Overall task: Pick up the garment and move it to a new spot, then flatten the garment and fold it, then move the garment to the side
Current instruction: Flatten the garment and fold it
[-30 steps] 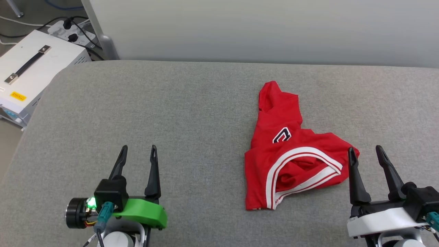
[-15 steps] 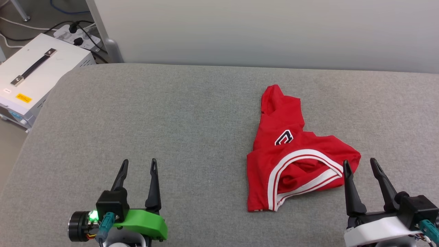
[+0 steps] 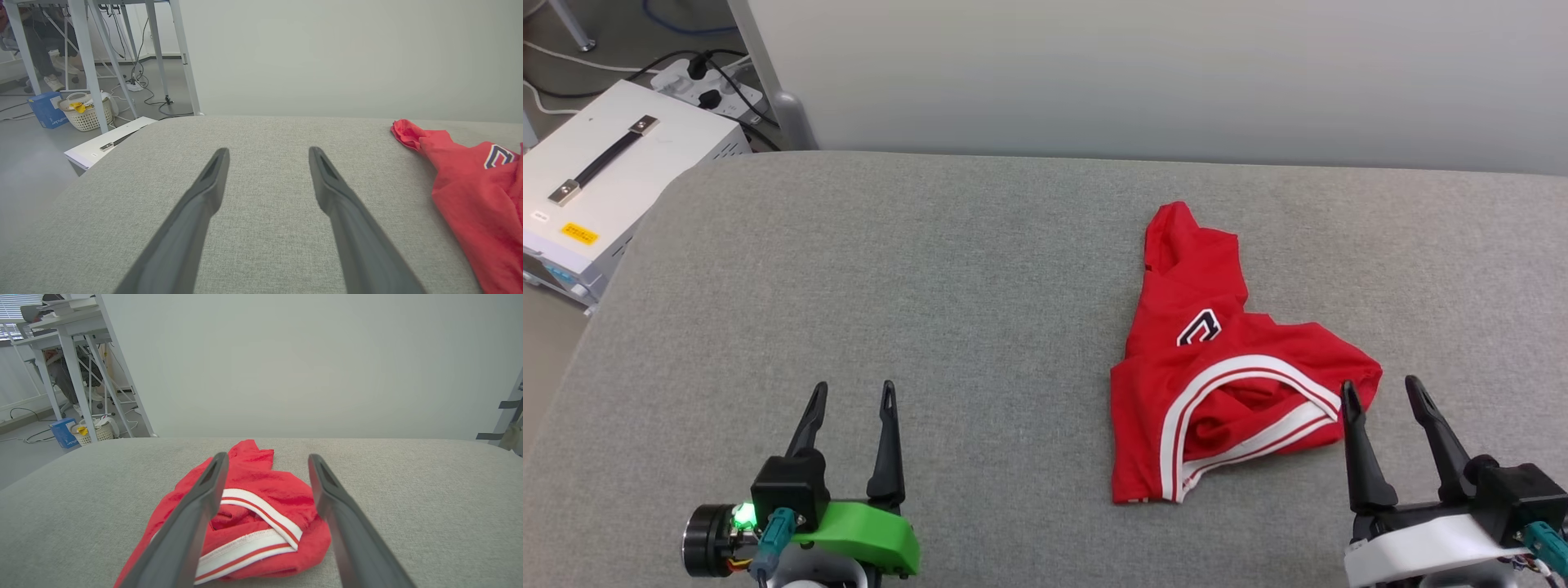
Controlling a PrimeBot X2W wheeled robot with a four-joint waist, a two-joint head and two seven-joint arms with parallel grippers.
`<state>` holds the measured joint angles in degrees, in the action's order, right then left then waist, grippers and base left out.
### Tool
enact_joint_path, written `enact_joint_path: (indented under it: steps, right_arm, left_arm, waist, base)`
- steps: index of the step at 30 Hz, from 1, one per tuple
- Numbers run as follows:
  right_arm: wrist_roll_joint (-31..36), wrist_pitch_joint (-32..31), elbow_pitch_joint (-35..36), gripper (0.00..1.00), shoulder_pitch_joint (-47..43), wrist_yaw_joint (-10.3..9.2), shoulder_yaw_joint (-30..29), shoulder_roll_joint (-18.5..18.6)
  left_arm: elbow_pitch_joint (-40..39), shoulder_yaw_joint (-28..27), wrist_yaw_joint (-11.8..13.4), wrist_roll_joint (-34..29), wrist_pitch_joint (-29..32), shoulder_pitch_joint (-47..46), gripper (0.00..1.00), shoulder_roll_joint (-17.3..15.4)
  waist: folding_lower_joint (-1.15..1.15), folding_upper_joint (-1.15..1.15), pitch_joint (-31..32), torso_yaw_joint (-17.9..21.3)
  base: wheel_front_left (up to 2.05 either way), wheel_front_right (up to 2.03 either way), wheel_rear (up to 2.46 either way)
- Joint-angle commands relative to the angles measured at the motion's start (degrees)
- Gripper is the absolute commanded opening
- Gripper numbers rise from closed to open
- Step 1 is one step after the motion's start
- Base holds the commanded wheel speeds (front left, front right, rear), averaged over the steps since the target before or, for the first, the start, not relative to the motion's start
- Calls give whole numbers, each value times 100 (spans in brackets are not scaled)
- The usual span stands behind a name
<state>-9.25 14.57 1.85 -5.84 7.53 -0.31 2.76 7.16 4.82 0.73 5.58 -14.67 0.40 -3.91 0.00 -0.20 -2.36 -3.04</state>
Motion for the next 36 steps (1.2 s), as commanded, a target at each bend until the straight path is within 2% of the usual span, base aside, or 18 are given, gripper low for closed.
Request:
enact_joint_path:
  steps: [1, 8, 13, 15, 16, 19, 23, 28, 29, 33, 34, 36]
  right_arm:
    - [-2, 43, 39, 100, 85, -4, -49, 11]
    - [162, 43, 365, 100, 909, -4, -411, 20]
    - [114, 43, 599, 100, 1866, -4, -618, 458]
    - [2, 43, 613, 100, 2271, -4, -635, 747]
    - [-220, 43, 412, 100, 2813, -4, -434, 1291]
    - [-521, 43, -71, 100, 3229, -4, 16, 1918]
    - [-1251, -306, -851, 100, 3765, -4, 1171, 2931]
    - [-2533, -1801, -1115, 100, 4440, -4, 2618, 3963]
    - [-3306, -2833, -1147, 100, 4729, -4, 3250, 4375]
    - [-4255, -4335, -1211, 100, 5026, -4, 3826, 4665]
    - [-4599, -4977, -1295, 100, 5150, -4, 4049, 4724]
    - [-4768, -5396, -1403, 100, 5256, -4, 4211, 4731]
  left_arm:
    - [10, -33, -29, -36, -32, 78, 100, 28]
    - [-12, -58, -67, -79, -33, -46, 100, 67]
    - [-39, -47, -74, -97, -33, -190, 100, 83]
    - [-59, -39, -68, -100, -33, -246, 100, 88]
    - [-82, -22, -58, -94, -33, -328, 100, 94]
    - [-99, 1, -48, -86, -33, -413, 100, 97]
    - [-155, 27, -3, -58, -33, -499, 100, 100]
    - [-272, 78, 55, -3, -33, -618, 100, 101]
    - [-333, 105, 81, 20, -33, -702, 100, 102]
    - [-403, 172, 123, 64, -33, -823, 100, 102]
    - [-428, 229, 150, 93, -33, -887, 100, 102]
    - [-439, 291, 177, 120, -33, -943, 100, 102]
  waist:
    - [0, 20, -21, 3]
    - [0, 20, -181, -12]
    - [0, 20, -393, -51]
    - [0, 20, -493, -65]
    - [0, 20, -669, -87]
    - [0, 20, -800, -112]
    - [0, 20, -967, -130]
    - [0, 20, -1173, -180]
    - [0, 20, -1300, -221]
    - [0, 20, -1500, -308]
    - [0, 20, -1622, -366]
    - [0, 20, -1730, -423]
  base:
    - [0, 0, 0]
    - [0, 0, 0]
    - [0, 0, 0]
    - [0, 0, 0]
    - [0, 0, 0]
    - [0, 0, 0]
    - [0, 0, 0]
    - [0, 0, 0]
    - [0, 0, 0]
    - [0, 0, 0]
    - [0, 0, 0]
    - [0, 0, 0]
